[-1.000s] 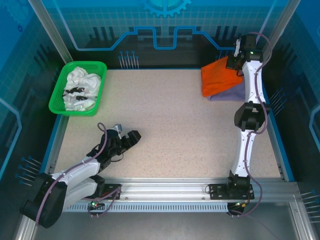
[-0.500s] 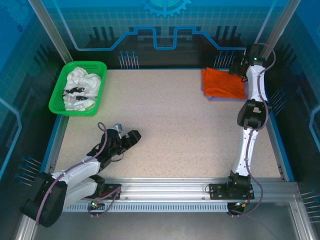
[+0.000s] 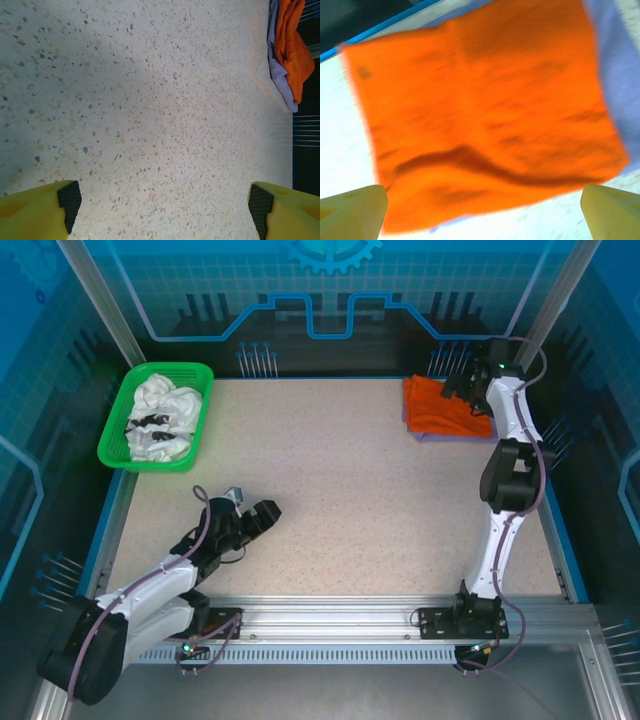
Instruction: Fold and stack the t-shirts
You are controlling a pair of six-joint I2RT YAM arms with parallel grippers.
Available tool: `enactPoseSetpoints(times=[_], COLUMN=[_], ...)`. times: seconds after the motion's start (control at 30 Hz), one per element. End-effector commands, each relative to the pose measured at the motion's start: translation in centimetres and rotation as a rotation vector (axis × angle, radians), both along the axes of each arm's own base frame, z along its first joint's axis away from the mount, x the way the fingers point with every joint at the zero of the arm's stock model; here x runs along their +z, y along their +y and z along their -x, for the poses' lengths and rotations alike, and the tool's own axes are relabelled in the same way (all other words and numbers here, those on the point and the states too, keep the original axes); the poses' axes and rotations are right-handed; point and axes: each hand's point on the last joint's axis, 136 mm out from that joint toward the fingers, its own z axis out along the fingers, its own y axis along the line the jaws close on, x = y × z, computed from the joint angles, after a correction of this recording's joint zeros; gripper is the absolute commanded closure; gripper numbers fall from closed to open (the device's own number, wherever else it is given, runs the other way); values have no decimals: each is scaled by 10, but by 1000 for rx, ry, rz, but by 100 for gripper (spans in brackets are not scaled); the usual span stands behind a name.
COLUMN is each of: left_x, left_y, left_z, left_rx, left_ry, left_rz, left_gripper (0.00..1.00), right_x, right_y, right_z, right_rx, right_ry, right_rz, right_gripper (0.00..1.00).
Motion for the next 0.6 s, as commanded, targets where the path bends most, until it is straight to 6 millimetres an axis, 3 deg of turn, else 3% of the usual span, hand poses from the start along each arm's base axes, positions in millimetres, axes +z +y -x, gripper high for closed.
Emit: enactPoseSetpoints(times=[0.0,0.1,0.23,0.4,0.5,0.57], left_x=[28,72,145,207,233,239], left_y=[3,2,13,51,69,84], left_z=[-6,-9,-7,-7,-8,-10], left_rx=[-4,-11,35,137,178,218], left_ry=[-29,-82,-193,-315,-442,-496], left_rz=[-62,-94,-229,-434,-546,-611], left_gripper=[12,12,4,1,1,1], right_x=[53,80,107,117,106,94], right_y=[69,111,143,147,138,132], right_z=[13,52,116,180,206,219], right_rx=[144,231,300,324,359,402], right_ry=[-188,-314,-472,-631,-733,-793], right_rz=[-36,-24,74,127,188,293], right_gripper=[0,0,0,0,0,0])
